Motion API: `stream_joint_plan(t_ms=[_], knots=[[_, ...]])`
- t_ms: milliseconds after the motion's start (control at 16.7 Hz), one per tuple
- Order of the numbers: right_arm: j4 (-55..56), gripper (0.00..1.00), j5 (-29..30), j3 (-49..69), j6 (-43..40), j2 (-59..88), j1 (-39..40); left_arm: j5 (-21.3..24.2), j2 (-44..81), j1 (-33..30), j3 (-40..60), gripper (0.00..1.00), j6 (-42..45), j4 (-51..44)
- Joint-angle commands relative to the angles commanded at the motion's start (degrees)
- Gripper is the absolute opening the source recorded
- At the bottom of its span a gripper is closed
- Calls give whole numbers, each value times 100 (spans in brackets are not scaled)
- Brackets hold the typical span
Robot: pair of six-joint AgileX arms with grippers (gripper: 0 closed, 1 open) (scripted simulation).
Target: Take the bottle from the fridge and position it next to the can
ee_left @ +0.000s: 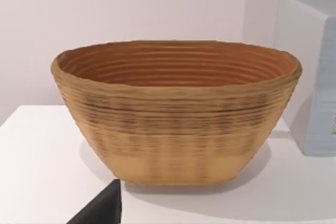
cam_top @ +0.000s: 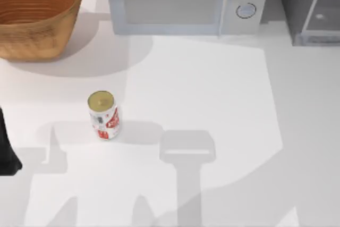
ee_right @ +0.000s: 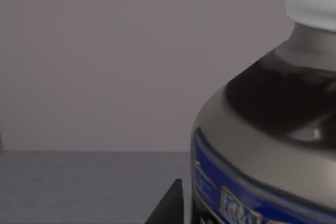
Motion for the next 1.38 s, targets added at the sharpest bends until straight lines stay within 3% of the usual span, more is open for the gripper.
stream_joint_plan(t_ms=[180,240,780,1380], knots=[[0,2,0,0,0,0,0,0,0,0,0,100,0,0],[0,0,0,0,0,0,0,0,0,0,0,100,0,0],[-22,0,-2,4,7,-28,-18,0,0,0,0,100,0,0],[-928,0,-11,257,14,-679,-19,0,0,0,0,100,0,0]])
